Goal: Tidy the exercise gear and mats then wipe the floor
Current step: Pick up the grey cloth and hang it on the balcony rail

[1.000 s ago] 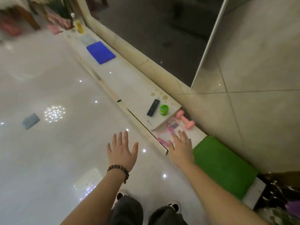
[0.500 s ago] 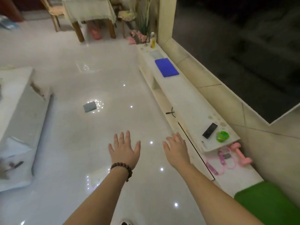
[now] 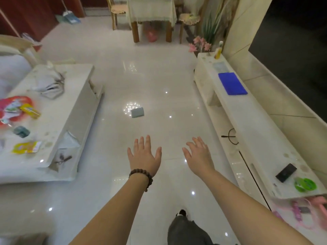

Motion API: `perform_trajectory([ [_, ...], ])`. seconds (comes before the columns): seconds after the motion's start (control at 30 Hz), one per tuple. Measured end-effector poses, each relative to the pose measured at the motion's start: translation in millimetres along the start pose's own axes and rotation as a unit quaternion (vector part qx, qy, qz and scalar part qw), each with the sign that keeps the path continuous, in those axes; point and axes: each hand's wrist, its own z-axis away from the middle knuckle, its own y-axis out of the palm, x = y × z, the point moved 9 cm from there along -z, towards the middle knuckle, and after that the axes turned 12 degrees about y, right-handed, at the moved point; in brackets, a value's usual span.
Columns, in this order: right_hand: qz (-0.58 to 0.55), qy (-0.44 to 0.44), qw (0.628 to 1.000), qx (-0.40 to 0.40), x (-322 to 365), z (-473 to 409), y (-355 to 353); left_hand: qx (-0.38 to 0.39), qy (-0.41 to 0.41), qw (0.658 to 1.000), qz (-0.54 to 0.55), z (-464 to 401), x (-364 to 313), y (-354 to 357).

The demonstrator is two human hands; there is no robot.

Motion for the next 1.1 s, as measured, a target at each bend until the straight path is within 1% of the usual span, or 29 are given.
perform_trajectory([
  [0.23,-0.025,-0.015,0.999,0.026,49,-93,32,0.004,-0.022,1.000,-0.002,-86,51,4],
  [0.37,-0.031,-0.020,0.999,0.034,87,-171,47,0.009,-0.040,0.999,-0.009,-165,83,-1],
  [0.57,-0.012,-0.027,0.997,0.074,154,-290,56,0.026,-0.066,0.997,-0.031,-290,121,-23],
  [0.83,0.012,-0.048,0.993,0.103,234,-413,58,0.020,-0.091,0.995,-0.020,-421,166,-49],
  [0.97,0.014,-0.045,0.993,0.106,270,-473,75,0.026,-0.099,0.995,-0.019,-484,204,-54],
  [1.1,0.016,-0.028,0.992,0.120,313,-536,106,0.039,-0.098,0.994,-0.016,-556,258,-54],
])
